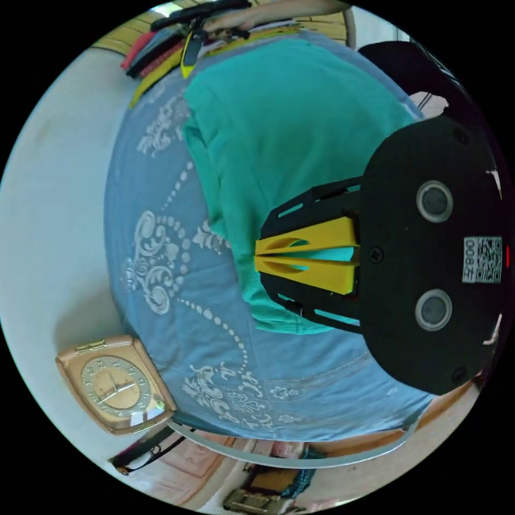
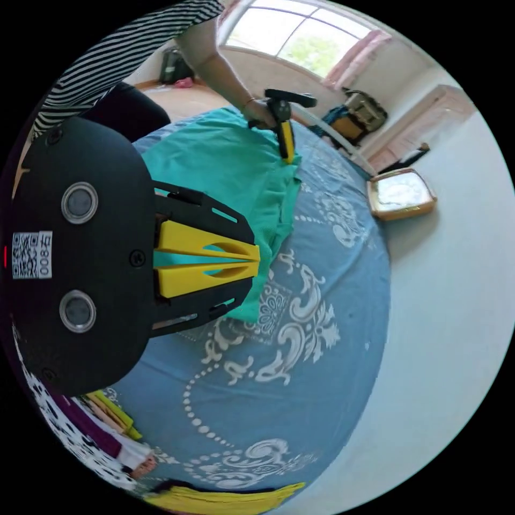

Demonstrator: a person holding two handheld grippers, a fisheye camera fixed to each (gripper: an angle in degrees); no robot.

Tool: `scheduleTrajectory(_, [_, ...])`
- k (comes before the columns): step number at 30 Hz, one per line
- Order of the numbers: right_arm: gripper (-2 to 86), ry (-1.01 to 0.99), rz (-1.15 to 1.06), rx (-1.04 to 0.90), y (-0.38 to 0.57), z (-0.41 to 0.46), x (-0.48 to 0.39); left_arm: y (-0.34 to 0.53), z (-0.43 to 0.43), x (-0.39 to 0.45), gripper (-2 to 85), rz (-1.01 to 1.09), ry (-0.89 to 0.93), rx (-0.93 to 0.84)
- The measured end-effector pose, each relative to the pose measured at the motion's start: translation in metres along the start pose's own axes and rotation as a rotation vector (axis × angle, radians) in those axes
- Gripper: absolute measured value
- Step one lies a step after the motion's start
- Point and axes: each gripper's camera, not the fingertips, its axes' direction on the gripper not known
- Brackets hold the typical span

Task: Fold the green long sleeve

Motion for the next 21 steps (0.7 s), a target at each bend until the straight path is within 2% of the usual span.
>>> scheduleTrajectory(3, [0.2,0.087,0.023,-0.144,-0.013,0.041,0.004,0.002,-0.005,-0.027,0.5,-0.095,0.13,0.007])
scheduleTrajectory(5, [0.1,-0.01,0.107,-0.099,-0.008,0.034,0.019,0.01,-0.011,-0.038,0.3,-0.137,0.17,0.017])
scheduleTrajectory(7, [0.1,-0.017,0.14,-0.047,0.001,0.021,0.019,0.019,-0.025,-0.043,0.3,-0.181,0.157,0.048])
scheduleTrajectory(11, [0.1,-0.113,0.033,0.018,0.004,0.011,-0.02,0.034,-0.059,-0.033,0.3,-0.142,0.218,0.161])
scheduleTrajectory(13, [0.1,-0.11,-0.001,-0.038,-0.005,0.03,-0.035,0.032,-0.059,-0.025,0.3,-0.114,0.204,0.142])
scheduleTrajectory(16, [0.1,-0.064,0.011,-0.123,-0.02,0.057,-0.036,0.029,-0.04,-0.028,0.2,-0.123,0.126,0.023])
scheduleTrajectory(21, [0.1,-0.115,0.149,-0.063,-0.018,0.04,-0.008,0.045,-0.051,-0.058,0.2,-0.181,0.222,0.045])
